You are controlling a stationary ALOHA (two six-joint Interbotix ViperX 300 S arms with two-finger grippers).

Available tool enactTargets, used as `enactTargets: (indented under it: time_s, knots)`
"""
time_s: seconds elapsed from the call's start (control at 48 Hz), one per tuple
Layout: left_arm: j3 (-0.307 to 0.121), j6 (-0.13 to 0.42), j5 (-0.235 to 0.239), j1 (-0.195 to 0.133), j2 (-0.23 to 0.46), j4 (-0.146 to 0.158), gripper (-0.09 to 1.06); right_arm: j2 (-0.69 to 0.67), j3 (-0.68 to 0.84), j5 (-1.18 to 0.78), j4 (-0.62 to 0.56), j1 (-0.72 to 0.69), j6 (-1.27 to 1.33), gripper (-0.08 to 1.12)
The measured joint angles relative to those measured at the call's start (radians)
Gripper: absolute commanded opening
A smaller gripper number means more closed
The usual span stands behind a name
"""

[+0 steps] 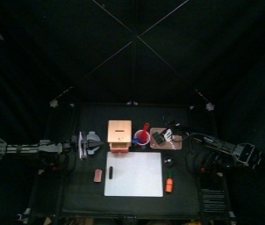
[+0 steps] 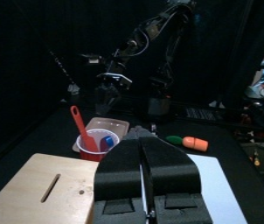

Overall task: Place sushi on board then cut the sushi with the knife then place the pieces on the plate
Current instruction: Place the sushi on the board

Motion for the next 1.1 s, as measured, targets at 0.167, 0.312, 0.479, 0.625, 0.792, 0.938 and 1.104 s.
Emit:
enactTargets:
  time_s: [0.167,0.312,0.479,0.625,0.792,0.938,1.104]
  knots:
    - [0.000,0.000,0.000,-0.002,-0.002,0.000,0.10,-0.032,0.005,-0.021,-0.035,0.071,-0.015,0.69]
    - [0.000,0.000,0.000,0.000,0.000,-0.002,0.10,-0.086,0.020,-0.094,-0.130,0.178,0.006,0.69]
    - [0.000,-0.002,0.000,0.000,-0.002,-0.002,0.10,-0.173,0.040,-0.178,-0.170,0.221,0.000,0.67]
    - [0.000,-0.002,0.000,0.002,0.000,-0.005,0.10,-0.252,0.066,-0.192,-0.181,0.225,0.003,0.66]
    - [0.000,-0.002,0.000,0.011,0.000,-0.005,0.10,-0.301,0.086,-0.195,-0.181,0.236,0.003,0.52]
    - [0.000,-0.002,-0.002,0.014,-0.002,-0.005,0.10,-0.328,0.094,-0.193,-0.181,0.239,0.002,0.33]
    - [0.000,-0.002,0.000,0.018,0.000,-0.005,0.10,-0.325,0.104,-0.196,-0.186,0.242,-0.011,0.22]
